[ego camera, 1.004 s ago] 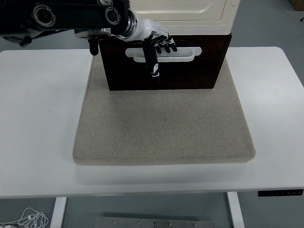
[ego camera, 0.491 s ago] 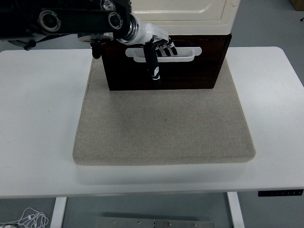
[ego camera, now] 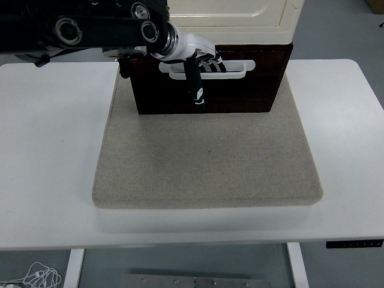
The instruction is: Open the drawer under the combination cabinet
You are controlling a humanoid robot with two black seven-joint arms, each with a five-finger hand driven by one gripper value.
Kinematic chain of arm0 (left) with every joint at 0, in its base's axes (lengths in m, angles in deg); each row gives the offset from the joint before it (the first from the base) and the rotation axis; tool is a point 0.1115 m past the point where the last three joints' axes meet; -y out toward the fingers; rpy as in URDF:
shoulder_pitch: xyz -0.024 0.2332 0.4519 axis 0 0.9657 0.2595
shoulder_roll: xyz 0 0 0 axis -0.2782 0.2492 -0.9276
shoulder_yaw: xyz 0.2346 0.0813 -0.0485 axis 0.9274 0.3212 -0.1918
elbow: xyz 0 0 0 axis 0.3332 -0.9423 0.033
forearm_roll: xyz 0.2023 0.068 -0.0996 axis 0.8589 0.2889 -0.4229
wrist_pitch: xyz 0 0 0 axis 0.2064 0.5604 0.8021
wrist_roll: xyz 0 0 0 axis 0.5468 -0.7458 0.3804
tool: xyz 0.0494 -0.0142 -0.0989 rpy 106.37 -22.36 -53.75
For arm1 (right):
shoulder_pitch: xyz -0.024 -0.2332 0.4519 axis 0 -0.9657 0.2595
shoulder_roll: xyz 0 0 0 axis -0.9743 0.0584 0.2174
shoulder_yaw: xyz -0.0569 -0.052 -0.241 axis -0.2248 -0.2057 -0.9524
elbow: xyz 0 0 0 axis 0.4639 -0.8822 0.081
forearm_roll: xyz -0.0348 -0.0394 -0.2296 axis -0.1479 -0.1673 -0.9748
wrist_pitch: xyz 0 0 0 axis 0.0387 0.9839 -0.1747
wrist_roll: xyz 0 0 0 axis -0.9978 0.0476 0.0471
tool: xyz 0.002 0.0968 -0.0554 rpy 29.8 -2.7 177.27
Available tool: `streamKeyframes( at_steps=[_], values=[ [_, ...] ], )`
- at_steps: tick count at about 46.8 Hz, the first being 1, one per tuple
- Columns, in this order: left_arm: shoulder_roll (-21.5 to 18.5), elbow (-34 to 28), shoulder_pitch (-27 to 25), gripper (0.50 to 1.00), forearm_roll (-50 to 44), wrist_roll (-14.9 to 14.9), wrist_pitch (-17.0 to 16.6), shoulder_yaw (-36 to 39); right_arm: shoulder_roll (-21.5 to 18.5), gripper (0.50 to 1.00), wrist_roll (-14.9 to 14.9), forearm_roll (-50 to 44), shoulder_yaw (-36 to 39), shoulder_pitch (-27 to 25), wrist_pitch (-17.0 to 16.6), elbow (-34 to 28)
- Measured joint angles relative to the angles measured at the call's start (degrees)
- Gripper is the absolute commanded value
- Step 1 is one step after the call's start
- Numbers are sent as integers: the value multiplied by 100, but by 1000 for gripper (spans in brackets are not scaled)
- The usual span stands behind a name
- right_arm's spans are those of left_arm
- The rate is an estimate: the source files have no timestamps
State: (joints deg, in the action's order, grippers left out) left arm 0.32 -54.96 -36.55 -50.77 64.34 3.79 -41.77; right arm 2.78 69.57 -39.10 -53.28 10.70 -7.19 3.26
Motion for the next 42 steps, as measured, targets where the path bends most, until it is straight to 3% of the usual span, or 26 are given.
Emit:
streamKeyframes(
  at_steps=[42],
  values=[
    [-17,-76,-112,1000,-5,27,363,-88,0,926,0,3,0,0,0,0]
  ],
)
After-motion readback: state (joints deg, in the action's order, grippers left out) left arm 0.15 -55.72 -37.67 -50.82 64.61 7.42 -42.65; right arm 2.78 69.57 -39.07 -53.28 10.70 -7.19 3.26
